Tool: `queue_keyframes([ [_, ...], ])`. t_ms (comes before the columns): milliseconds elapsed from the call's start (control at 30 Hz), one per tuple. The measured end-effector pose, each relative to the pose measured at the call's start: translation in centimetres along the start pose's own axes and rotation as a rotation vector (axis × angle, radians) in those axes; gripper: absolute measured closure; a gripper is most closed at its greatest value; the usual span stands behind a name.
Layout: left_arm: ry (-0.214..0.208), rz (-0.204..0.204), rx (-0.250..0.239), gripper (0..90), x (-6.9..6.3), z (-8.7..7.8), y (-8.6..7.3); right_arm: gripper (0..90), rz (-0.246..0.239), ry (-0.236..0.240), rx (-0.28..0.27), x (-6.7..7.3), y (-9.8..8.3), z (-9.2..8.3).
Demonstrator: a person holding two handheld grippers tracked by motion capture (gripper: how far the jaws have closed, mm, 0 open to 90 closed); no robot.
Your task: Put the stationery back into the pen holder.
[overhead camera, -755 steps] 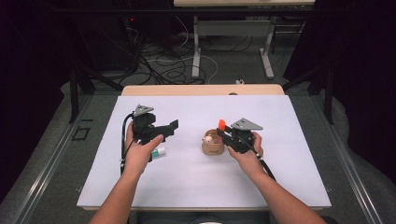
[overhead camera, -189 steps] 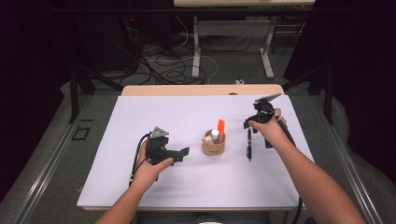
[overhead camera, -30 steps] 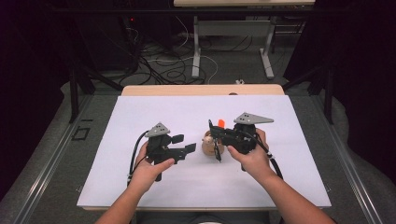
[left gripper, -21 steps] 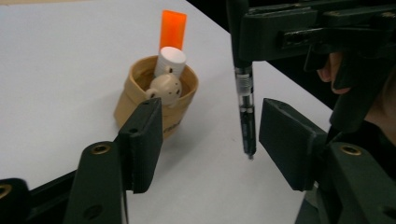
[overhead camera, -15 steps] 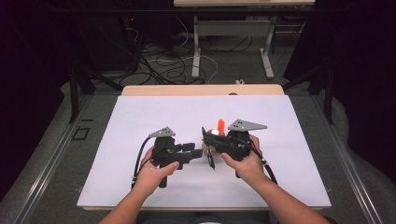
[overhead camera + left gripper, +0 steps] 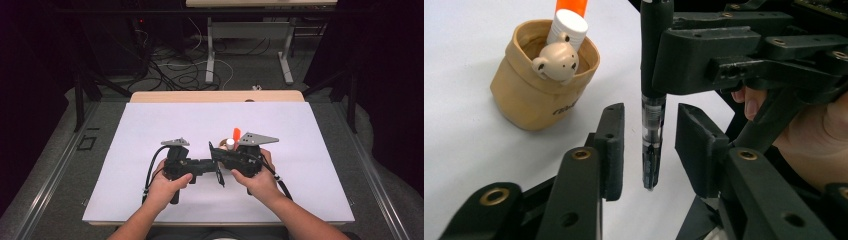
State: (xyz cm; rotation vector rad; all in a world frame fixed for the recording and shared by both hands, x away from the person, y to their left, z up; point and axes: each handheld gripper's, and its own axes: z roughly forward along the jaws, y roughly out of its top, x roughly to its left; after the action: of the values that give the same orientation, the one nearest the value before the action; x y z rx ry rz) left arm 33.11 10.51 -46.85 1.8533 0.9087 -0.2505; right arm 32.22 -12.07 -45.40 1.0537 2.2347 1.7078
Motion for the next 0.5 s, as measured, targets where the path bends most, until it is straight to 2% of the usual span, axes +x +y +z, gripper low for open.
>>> queue_keyframes([
  [33,-0.005,-0.004,0.003,66.9,-0.04,0.04,-0.01,80.6,0.0,0.005,-0.014,0.07,-0.04,0.12],
  [100,-0.01,-0.01,0.011,68.9,-0.11,0.11,-0.03,80.6,-0.002,0.009,0.0,0.21,0.02,0.06],
  [233,-0.021,-0.026,0.012,71.9,-0.12,0.23,-0.08,80.6,-0.003,0.019,-0.012,0.47,0.02,0.13],
  [400,-0.035,-0.072,0.013,76.3,-0.06,0.25,-0.12,80.6,-0.018,0.026,-0.02,0.77,-0.02,0.22],
  [500,-0.033,-0.08,0.015,78.0,-0.05,0.23,-0.14,80.6,-0.024,0.024,-0.018,0.88,-0.05,0.26],
])
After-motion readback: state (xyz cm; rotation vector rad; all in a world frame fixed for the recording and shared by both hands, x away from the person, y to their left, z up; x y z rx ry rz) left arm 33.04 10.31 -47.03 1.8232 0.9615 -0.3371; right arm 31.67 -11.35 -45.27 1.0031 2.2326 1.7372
